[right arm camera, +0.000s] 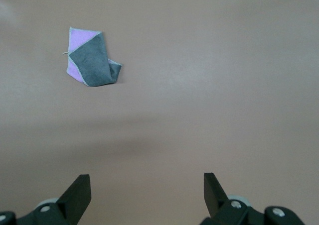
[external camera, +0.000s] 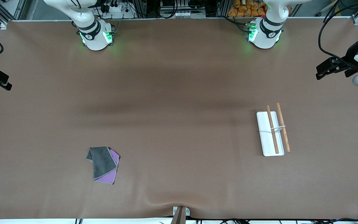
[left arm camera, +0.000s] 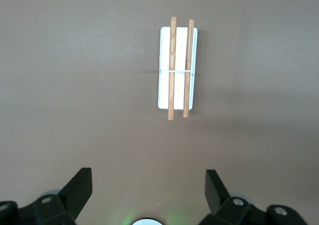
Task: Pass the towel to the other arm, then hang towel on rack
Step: 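Move the right gripper out toward the grey-purple towel, then lower the open right gripper onto the towel corner and close it, then lift the towel with the right gripper while the left gripper approaches, then grasp the hanging towel with the left gripper beside the right gripper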
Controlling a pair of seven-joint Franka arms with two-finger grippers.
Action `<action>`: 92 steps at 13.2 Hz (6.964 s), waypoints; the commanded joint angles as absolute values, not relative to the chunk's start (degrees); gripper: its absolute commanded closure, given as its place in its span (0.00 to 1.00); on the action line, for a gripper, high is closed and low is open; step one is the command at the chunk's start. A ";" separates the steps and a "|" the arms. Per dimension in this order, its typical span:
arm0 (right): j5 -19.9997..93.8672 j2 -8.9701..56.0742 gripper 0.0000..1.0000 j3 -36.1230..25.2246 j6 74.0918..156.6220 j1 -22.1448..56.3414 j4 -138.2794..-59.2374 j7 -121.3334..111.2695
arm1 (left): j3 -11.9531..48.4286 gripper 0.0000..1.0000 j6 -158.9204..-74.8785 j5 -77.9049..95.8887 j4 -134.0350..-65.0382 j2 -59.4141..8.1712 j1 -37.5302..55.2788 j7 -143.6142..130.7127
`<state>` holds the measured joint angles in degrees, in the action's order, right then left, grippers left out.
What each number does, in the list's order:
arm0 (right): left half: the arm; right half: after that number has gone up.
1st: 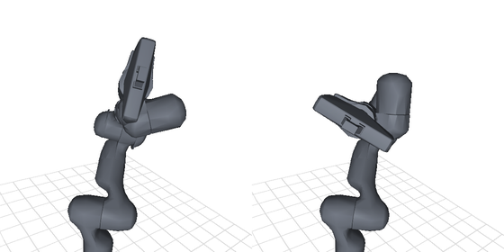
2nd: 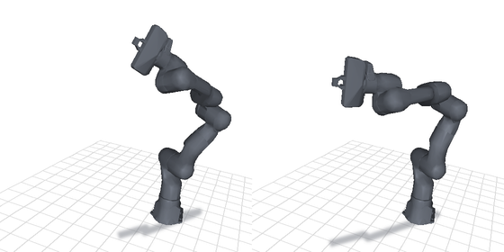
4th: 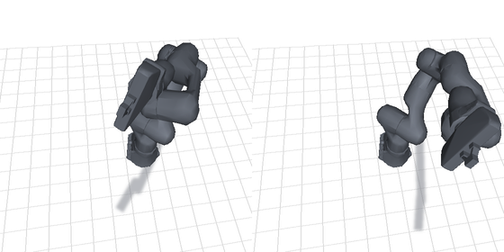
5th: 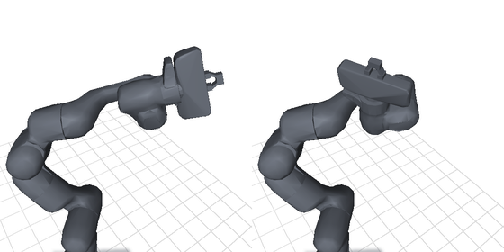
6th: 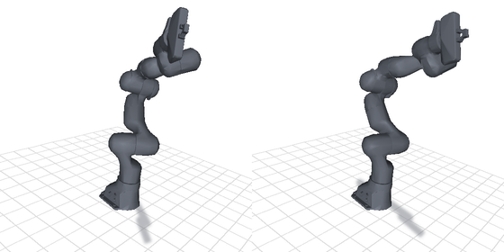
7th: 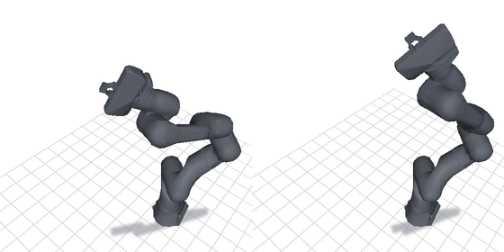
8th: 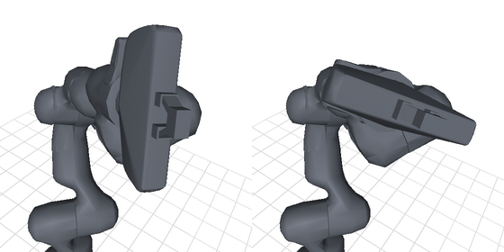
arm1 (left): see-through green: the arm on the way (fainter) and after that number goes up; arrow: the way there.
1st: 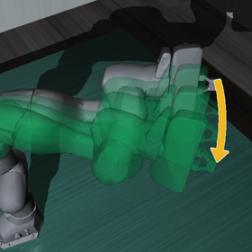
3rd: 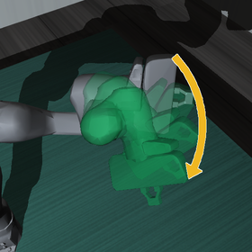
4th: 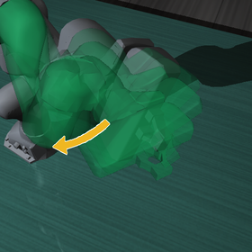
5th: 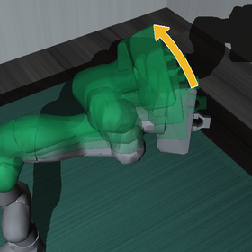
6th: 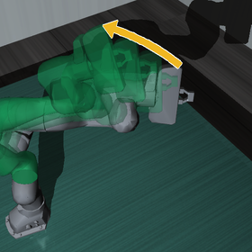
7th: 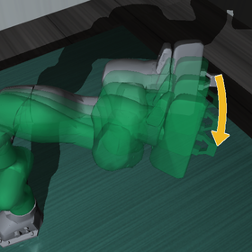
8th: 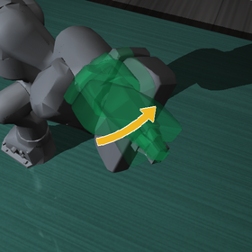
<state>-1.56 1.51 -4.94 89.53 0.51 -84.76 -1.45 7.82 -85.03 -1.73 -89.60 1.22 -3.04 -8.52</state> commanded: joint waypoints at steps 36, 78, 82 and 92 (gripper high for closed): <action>4.75 43.23 0.00 -4.31 137.80 12.12 -85.43 -5.10 | 8.00 0.00 -87.10 -0.26 -94.48 0.35 -4.22 -7.47; 41.66 44.82 1.00 11.34 144.55 30.13 -66.80 82.16 | 8.53 0.00 -93.60 12.44 -85.43 -14.75 -3.69 -11.69; 41.57 45.53 1.00 11.16 154.84 35.50 -66.80 90.51 | 8.53 0.00 -101.49 23.77 -85.34 -18.01 -3.25 -17.30; 41.66 45.62 1.00 11.34 159.79 38.50 -65.30 96.33 | 9.23 0.13 -112.04 32.07 -81.21 -24.43 3.51 -20.46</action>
